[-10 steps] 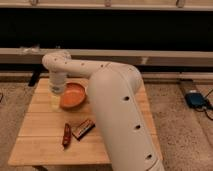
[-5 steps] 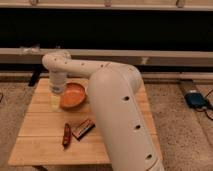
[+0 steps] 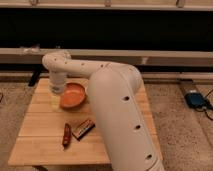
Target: Place the pepper in the ceramic bowl
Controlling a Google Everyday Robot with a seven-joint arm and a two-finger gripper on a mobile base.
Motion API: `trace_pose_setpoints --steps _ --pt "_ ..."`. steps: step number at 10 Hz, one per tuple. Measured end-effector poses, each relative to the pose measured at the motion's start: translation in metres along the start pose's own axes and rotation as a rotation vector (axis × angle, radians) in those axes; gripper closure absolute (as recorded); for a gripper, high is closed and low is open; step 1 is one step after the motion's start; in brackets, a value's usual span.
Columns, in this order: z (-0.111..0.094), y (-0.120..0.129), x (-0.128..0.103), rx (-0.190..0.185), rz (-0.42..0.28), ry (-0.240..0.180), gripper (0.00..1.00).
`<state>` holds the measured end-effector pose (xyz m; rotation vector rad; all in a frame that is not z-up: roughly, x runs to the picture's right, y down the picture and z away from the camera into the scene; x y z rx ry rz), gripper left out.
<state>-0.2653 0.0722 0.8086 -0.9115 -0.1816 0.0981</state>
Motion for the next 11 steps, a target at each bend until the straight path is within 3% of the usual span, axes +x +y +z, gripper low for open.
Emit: trace_pose_setpoints --steps 2,4,6,9,11 --pt "-0.003 0.001 0.001 0.019 -0.030 0.013 0.20" --pt "-0.005 0.011 -0.008 0.050 -0.123 0.044 0.20" --pt "0.001 0.048 -0.016 0.080 -0.155 0.106 0.20" --pt "0.006 0.091 0.002 0.106 -0.100 0.169 0.20" --pt "0.011 0.116 0.021 0.124 0.021 0.213 0.20"
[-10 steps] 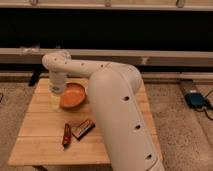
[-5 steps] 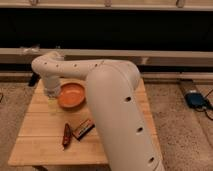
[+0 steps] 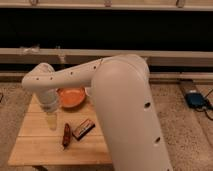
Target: Place the pepper in the ceramic bowl
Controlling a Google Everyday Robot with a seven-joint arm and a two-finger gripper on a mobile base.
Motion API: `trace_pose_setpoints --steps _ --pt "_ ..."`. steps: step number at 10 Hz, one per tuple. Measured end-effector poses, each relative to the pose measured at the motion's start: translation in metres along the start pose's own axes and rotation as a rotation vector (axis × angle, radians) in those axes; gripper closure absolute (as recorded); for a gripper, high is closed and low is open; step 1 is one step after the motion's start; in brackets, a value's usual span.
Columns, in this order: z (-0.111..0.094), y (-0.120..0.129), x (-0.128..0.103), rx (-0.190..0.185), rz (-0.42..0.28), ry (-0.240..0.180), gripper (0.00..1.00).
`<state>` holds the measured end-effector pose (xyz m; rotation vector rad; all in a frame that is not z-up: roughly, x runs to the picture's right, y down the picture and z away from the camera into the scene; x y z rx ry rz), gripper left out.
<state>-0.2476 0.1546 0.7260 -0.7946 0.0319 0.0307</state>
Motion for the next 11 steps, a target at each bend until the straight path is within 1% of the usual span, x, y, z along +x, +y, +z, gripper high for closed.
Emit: trace_pose_setpoints --steps 1,2,3,4,5,6,7,8,11 --pt "0.005 0.012 0.004 -0.001 0.063 0.024 0.20" --pt "0.010 0.022 0.009 -0.012 0.122 0.042 0.20" --pt "0.015 0.027 0.013 -0.024 0.165 0.049 0.20" --pt "0.026 0.035 0.009 -0.043 0.204 0.055 0.20" --pt "0.043 0.042 0.004 -0.065 0.240 0.052 0.20" --pt "0.058 0.042 0.007 -0.077 0.287 0.054 0.20" --pt "0.070 0.040 0.009 -0.080 0.335 0.042 0.20" --pt "0.078 0.039 0.011 -0.077 0.390 0.022 0.20" --pt "0.088 0.036 0.014 -0.064 0.438 0.000 0.20"
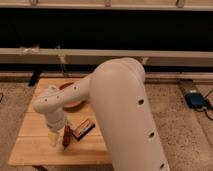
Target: Place the pepper in the ceramic bowl
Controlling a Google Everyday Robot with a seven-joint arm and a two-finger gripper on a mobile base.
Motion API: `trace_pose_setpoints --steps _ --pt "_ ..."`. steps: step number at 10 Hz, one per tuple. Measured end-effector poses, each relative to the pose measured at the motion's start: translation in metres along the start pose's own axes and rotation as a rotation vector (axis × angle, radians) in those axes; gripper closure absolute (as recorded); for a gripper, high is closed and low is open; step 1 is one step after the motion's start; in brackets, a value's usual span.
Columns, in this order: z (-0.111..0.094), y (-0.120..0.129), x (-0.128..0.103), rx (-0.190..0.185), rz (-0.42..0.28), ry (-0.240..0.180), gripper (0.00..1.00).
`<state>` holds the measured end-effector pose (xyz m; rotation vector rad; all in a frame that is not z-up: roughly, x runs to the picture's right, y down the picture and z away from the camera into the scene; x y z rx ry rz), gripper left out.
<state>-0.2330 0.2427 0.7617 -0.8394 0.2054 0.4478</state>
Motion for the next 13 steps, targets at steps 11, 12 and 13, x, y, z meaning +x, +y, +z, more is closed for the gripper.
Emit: trace_pose_setpoints --steps 11,12,13 --pt "0.030 -0.030 0.005 -0.008 0.043 -0.024 0.20" --pt "0.031 -0.030 0.003 -0.011 0.037 -0.026 0.21" --pt "0.032 -0.030 0.000 -0.015 0.030 -0.027 0.25"
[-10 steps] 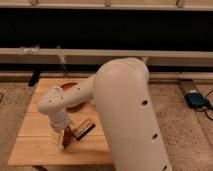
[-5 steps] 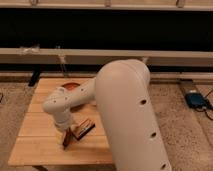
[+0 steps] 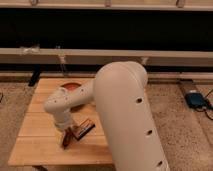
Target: Place the pepper in the ceramic bowl
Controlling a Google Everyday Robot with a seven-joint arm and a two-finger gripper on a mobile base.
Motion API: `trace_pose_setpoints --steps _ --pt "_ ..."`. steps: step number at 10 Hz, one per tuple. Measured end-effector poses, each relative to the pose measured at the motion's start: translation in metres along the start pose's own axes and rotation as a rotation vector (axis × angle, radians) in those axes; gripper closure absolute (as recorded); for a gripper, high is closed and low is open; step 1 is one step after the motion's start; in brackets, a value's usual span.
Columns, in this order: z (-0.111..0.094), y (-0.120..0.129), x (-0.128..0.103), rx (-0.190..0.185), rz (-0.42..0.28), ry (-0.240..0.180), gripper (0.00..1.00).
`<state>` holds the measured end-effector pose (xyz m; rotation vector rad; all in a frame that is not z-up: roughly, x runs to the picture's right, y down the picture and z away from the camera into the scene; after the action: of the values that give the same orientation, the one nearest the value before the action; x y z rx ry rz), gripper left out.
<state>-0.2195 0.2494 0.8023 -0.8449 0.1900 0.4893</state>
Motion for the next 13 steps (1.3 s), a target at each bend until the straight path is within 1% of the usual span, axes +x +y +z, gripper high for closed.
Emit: trace_pose_setpoints --steps 2,3,5,6,7,8,10,12,13 --pt "0.002 0.002 -0.006 -0.006 -0.018 0.005 0.47" --pt "0.002 0.003 -0.008 -0.009 -0.026 0.008 0.55" --pt "0.000 0.002 -0.009 -0.009 -0.027 0.006 0.76" --pt "-0.001 0.003 -0.009 -0.010 -0.028 0.007 0.84" --pt "-0.001 0.004 -0.010 -0.011 -0.030 0.008 0.95" --pt "-0.002 0.004 -0.010 -0.009 -0.035 0.009 1.00" --pt "-0.018 0.002 -0.017 0.005 -0.065 -0.005 1.00" --pt "-0.057 -0.006 -0.024 0.017 -0.098 -0.022 1.00" --pt "-0.087 -0.013 -0.031 0.025 -0.125 -0.032 1.00"
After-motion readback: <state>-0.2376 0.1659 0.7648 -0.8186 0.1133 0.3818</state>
